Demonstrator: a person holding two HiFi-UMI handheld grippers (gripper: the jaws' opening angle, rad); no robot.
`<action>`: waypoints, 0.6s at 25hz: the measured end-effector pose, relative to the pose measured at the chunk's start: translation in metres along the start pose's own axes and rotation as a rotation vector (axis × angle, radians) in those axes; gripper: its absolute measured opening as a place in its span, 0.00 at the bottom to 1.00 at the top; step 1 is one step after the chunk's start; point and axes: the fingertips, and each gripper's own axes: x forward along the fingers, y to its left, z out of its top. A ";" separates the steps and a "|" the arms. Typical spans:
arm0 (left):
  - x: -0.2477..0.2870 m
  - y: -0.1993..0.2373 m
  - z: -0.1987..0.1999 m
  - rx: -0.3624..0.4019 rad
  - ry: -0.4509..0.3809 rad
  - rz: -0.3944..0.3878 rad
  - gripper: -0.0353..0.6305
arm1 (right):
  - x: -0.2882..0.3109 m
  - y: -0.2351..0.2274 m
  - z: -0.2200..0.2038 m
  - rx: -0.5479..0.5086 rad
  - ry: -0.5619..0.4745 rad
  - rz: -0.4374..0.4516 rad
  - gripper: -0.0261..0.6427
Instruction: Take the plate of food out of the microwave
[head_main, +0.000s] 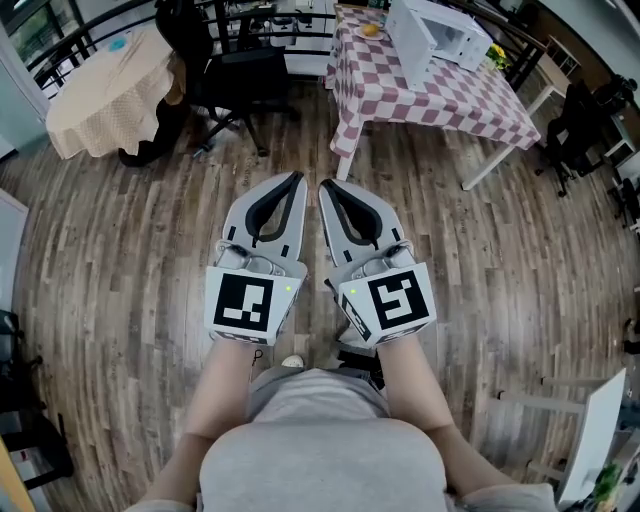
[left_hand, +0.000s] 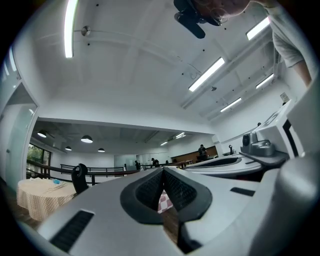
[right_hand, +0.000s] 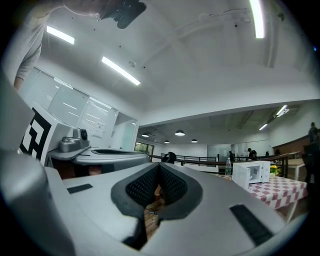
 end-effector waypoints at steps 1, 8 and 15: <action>0.008 -0.004 0.000 0.001 0.002 -0.007 0.06 | 0.000 -0.008 -0.001 -0.004 0.002 -0.001 0.07; 0.071 -0.039 -0.006 0.003 0.009 -0.043 0.06 | 0.002 -0.080 -0.007 0.013 -0.010 -0.029 0.07; 0.134 -0.071 -0.014 0.024 0.018 -0.062 0.06 | 0.001 -0.150 -0.021 0.032 -0.019 -0.063 0.07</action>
